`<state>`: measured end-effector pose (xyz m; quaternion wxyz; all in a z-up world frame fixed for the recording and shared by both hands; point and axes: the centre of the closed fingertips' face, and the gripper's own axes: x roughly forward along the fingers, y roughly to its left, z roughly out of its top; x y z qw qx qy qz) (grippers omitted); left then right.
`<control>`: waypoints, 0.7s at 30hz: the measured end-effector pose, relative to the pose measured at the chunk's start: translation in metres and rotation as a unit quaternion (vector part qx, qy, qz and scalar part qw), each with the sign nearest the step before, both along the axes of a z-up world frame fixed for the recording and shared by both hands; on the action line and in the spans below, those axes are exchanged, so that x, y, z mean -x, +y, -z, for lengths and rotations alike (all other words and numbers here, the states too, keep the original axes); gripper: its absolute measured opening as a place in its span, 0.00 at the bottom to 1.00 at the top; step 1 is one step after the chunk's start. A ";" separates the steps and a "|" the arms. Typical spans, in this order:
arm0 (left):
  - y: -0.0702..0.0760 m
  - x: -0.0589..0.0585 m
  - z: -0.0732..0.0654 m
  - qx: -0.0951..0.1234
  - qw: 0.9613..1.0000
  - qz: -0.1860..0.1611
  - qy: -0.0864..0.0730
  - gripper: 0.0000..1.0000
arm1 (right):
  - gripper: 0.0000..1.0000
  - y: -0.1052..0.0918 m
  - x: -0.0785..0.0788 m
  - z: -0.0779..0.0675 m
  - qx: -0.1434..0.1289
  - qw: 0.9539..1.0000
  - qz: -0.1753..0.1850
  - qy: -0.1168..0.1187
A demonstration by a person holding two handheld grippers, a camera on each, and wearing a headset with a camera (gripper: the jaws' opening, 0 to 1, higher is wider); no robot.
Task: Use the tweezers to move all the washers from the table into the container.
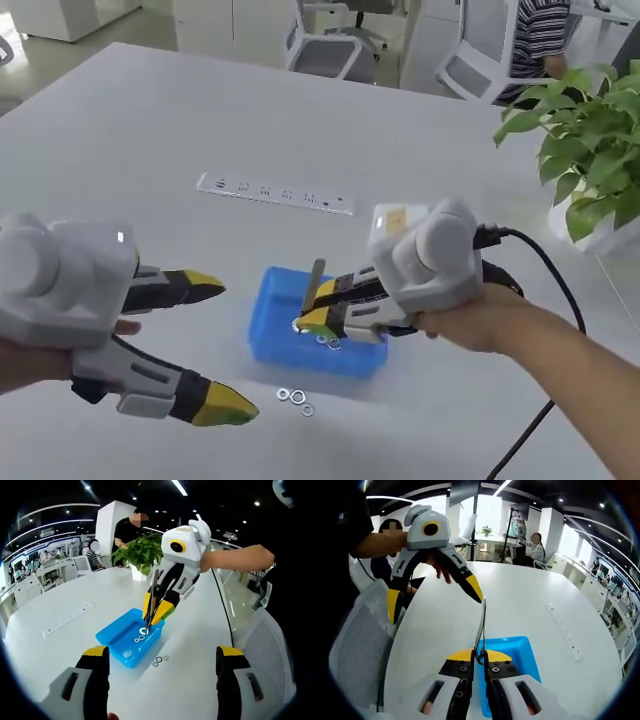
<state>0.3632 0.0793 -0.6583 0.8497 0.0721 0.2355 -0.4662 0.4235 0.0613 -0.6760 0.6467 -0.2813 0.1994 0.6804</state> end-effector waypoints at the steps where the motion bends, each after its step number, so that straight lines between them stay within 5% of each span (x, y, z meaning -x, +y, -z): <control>1: 0.001 0.000 0.000 0.001 1.000 -0.001 0.002 0.96 | 0.08 0.001 -0.003 0.000 -0.001 1.000 0.002 -0.001; 14: 0.005 -0.006 -0.001 0.003 1.000 -0.007 0.000 0.99 | 0.08 0.008 -0.026 0.021 0.002 1.000 -0.013 -0.016; 21: 0.001 -0.013 0.001 -0.003 1.000 0.001 0.002 0.99 | 0.08 0.010 -0.037 0.031 0.003 1.000 -0.006 -0.006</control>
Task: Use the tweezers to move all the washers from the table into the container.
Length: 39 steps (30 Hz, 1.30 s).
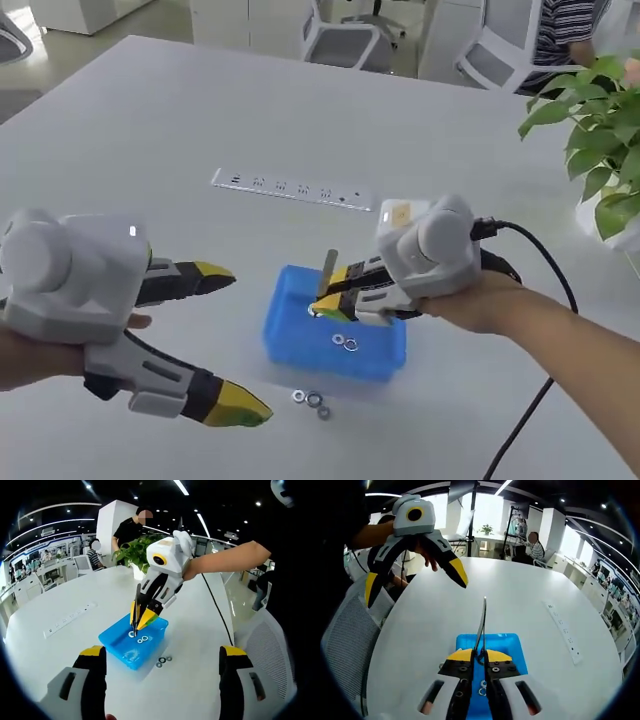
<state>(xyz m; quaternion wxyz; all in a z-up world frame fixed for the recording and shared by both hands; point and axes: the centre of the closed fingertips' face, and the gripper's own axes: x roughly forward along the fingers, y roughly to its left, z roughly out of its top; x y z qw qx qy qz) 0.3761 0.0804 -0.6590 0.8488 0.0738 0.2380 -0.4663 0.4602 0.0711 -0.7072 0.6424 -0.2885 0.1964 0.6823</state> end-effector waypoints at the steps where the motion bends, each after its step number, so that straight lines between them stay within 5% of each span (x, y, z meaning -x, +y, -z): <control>1: 0.000 -0.001 0.000 0.000 1.000 0.001 0.000 0.99 | 0.08 0.000 -0.001 0.002 0.000 1.000 0.000 0.001; 26: -0.011 -0.035 0.005 -0.007 1.000 0.018 -0.006 0.97 | 0.08 -0.002 -0.016 0.046 0.021 1.000 -0.015 0.011; 29: -0.010 -0.045 0.005 -0.017 0.999 0.016 -0.026 0.90 | 0.08 -0.001 -0.015 0.050 0.024 0.999 -0.018 0.013; 39: -0.016 -0.065 0.016 -0.046 0.998 0.035 -0.037 0.61 | 0.08 -0.006 -0.009 0.065 0.042 0.999 -0.029 0.010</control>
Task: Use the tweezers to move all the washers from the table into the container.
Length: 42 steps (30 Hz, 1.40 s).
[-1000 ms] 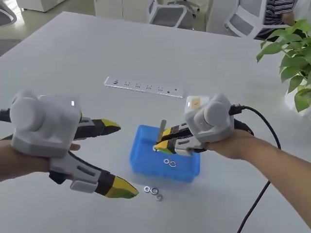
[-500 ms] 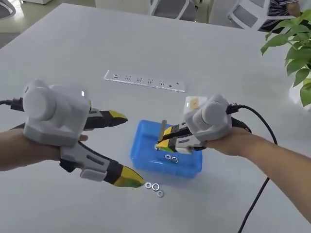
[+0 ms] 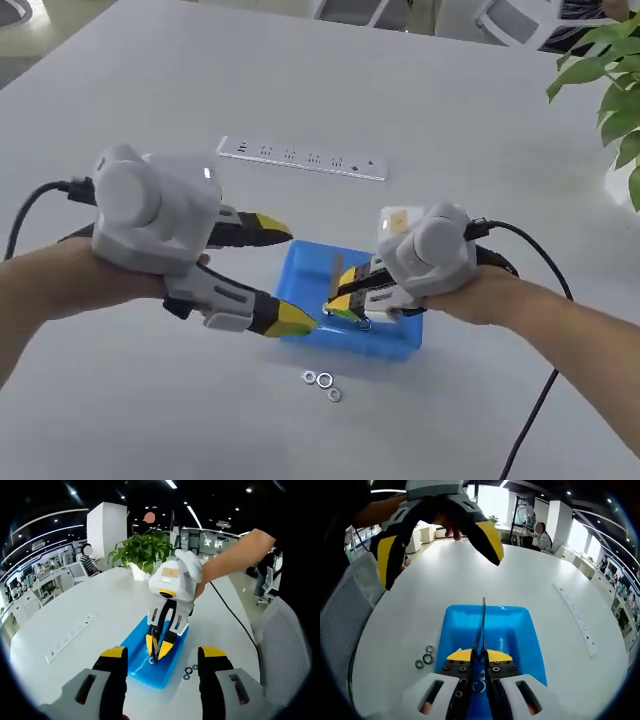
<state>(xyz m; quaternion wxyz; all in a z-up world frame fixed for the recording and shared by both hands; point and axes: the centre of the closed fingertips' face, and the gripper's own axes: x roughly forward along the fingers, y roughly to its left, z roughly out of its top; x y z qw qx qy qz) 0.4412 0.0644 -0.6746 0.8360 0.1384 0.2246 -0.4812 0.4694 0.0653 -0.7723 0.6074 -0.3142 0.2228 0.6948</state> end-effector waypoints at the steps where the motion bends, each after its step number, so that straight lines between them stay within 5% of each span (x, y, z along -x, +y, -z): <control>1: -0.001 -0.002 0.001 -0.002 1.000 0.002 0.000 0.57 | 0.08 0.001 0.000 -0.002 -0.006 1.000 0.000 0.001; 14: -0.015 -0.019 0.011 -0.019 0.999 0.029 -0.003 0.29 | 0.09 0.001 0.001 -0.001 -0.002 1.000 -0.007 -0.003; 30: -0.027 -0.023 0.023 -0.021 0.998 0.049 0.018 0.10 | 0.09 0.000 0.004 -0.001 0.002 0.999 -0.034 -0.024; 42: -0.030 -0.023 0.023 -0.027 0.998 0.052 0.011 0.07 | 0.13 -0.001 0.004 -0.001 0.012 0.998 -0.046 -0.046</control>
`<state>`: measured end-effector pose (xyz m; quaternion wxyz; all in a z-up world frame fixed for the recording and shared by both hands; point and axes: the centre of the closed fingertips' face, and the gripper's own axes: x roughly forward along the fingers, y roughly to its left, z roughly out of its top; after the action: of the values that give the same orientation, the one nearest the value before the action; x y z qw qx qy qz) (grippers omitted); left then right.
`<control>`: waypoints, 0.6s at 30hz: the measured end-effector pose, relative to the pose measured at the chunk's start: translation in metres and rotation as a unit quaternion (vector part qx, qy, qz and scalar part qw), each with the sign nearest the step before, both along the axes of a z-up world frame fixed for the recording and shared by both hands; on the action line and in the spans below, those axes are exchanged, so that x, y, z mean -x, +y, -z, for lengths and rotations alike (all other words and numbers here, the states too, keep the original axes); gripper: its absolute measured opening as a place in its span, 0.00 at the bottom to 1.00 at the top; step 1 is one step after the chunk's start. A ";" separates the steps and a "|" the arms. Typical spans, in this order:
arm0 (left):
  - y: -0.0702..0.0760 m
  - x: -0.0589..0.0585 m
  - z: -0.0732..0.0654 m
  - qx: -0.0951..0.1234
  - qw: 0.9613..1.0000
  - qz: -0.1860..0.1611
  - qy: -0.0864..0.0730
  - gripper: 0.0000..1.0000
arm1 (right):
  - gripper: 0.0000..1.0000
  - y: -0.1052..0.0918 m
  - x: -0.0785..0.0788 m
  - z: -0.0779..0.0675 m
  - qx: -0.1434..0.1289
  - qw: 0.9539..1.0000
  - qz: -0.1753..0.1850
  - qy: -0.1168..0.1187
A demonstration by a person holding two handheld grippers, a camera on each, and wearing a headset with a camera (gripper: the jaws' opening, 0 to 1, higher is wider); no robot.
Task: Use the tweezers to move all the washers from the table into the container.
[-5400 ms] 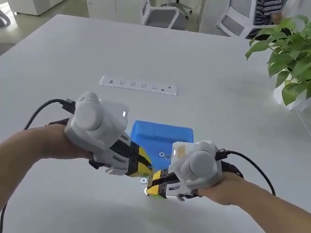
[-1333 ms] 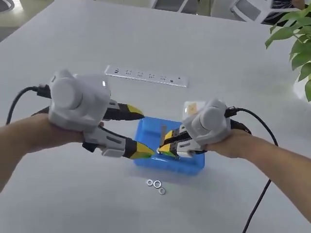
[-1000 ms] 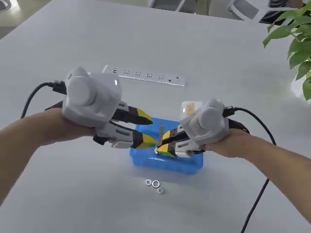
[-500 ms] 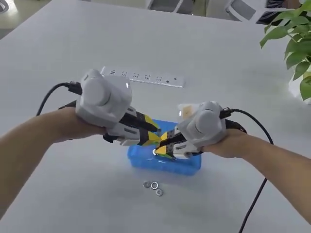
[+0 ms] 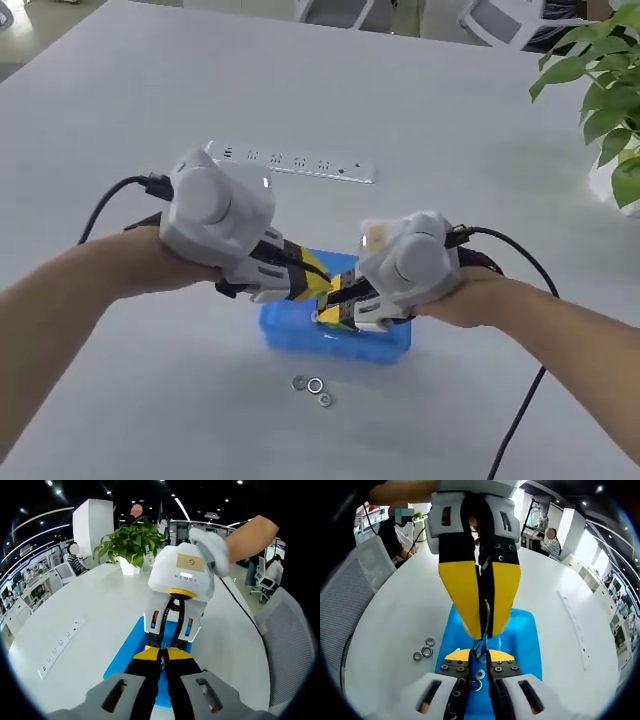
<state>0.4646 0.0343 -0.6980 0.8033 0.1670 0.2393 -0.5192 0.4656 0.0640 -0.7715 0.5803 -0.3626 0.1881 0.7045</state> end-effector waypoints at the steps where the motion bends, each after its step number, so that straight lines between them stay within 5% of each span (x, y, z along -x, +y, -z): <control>1: 0.000 0.000 0.000 0.000 1.000 0.000 0.001 0.07 | 0.14 0.000 0.000 -0.002 -0.003 1.000 0.002 0.001; 18: -0.001 0.000 0.000 -0.008 1.000 -0.009 0.002 0.06 | 0.30 -0.013 -0.007 -0.022 -0.020 0.999 0.047 0.006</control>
<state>0.4642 0.0337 -0.6976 0.8060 0.1702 0.2465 -0.5105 0.4728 0.0505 -0.7495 0.6187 -0.3378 0.1946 0.6821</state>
